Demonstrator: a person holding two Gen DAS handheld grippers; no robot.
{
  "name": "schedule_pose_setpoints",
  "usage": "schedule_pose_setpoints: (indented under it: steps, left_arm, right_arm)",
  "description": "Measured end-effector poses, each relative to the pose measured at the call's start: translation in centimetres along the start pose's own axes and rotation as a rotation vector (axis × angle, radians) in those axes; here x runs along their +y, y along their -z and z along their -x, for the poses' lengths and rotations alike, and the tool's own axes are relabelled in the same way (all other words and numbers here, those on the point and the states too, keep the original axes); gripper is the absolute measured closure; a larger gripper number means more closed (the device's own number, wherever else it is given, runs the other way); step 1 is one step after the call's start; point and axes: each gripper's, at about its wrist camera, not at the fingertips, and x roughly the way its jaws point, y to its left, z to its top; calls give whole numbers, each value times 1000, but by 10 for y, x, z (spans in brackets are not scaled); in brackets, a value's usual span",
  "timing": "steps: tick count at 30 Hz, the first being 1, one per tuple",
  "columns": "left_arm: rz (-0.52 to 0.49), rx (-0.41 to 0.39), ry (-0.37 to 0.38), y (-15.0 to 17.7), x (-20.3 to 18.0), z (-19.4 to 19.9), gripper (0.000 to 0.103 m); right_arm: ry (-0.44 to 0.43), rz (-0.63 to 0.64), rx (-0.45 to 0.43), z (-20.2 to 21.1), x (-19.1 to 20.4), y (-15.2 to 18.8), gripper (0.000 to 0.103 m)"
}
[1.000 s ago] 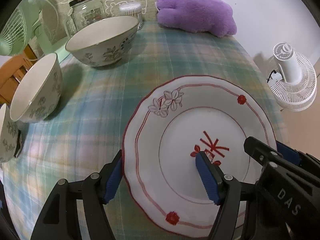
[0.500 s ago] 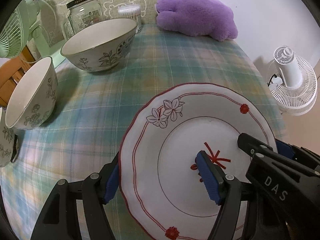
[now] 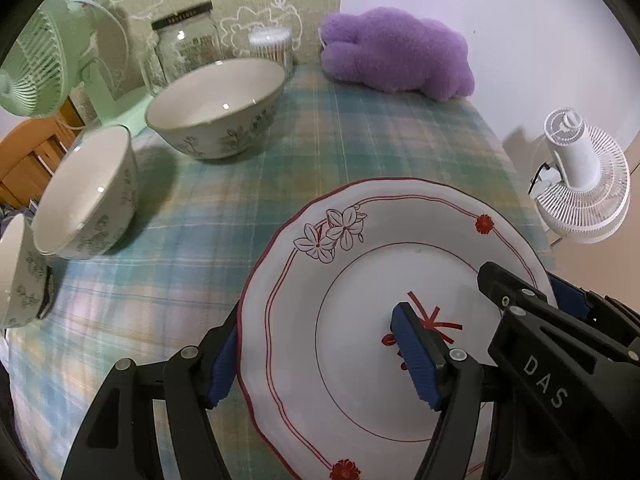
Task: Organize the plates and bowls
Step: 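Lift the red-patterned plate with both tools and carry it over the flower-plate stack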
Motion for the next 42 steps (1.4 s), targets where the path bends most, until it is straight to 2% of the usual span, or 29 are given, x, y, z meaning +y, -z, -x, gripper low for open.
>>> schedule_pose_setpoints:
  steps: [9,18,31,42]
  left_arm:
    - [-4,-47,16,4,3,41,31]
    - [-30,-85,47,22,9,83,31]
    - [-100,-90,125,74,8,118,31]
    - [-158,-37,175,122,-13,123,32]
  right_arm:
    - [4,-12,-53,45,4,5,54]
    - [22,-33,-94,91,10,28,54]
    - [87,-111,-110,142,7,92,54]
    - [152,-176,-74,158,-14,150,54]
